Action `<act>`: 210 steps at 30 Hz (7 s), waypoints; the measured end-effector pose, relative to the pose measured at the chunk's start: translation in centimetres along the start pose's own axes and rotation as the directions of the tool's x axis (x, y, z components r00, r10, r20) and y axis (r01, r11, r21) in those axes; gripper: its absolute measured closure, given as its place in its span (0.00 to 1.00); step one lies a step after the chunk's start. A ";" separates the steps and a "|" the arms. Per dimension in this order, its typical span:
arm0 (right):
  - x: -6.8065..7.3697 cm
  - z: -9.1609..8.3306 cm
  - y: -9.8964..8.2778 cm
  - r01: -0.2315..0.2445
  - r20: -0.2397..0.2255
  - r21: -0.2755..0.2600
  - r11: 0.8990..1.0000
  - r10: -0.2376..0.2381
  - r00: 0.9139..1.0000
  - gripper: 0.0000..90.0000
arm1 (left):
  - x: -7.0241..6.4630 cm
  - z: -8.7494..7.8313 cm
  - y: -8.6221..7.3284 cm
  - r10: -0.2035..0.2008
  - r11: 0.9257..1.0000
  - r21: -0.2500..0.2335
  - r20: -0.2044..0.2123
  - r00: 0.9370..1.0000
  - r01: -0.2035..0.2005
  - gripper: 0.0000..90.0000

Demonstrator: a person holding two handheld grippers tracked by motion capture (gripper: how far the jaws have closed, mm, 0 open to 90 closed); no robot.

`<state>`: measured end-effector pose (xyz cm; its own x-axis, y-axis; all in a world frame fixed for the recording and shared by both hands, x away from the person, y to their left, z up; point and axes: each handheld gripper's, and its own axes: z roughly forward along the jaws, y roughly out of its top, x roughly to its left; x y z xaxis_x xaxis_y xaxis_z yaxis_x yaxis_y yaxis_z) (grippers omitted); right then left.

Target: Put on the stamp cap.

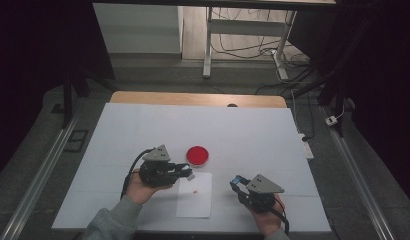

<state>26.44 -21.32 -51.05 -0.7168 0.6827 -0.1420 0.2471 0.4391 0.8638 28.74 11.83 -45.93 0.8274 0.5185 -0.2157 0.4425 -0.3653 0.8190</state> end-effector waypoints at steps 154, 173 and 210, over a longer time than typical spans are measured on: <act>7.2 5.9 3.5 0.094 0.022 -0.073 0.993 -0.093 0.995 0.73 | -1.6 2.5 -0.5 -0.079 0.989 -0.125 -0.024 0.997 0.076 0.84; 7.2 5.8 3.6 0.122 0.027 -0.057 0.991 -0.120 0.992 0.73 | -1.5 2.9 -0.7 -0.079 0.991 -0.105 -0.006 0.997 0.078 0.85; 2.6 2.9 3.0 0.041 -0.064 -0.040 0.998 -0.043 0.997 0.52 | -0.3 1.0 -0.5 -0.079 0.987 -0.138 -0.007 0.997 0.078 0.84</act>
<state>27.23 -16.51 -50.26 -0.7671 0.6243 -0.1477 0.1918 0.4429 0.8758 28.59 11.06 -46.82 0.7874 0.5510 -0.2765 0.4535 -0.2139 0.8652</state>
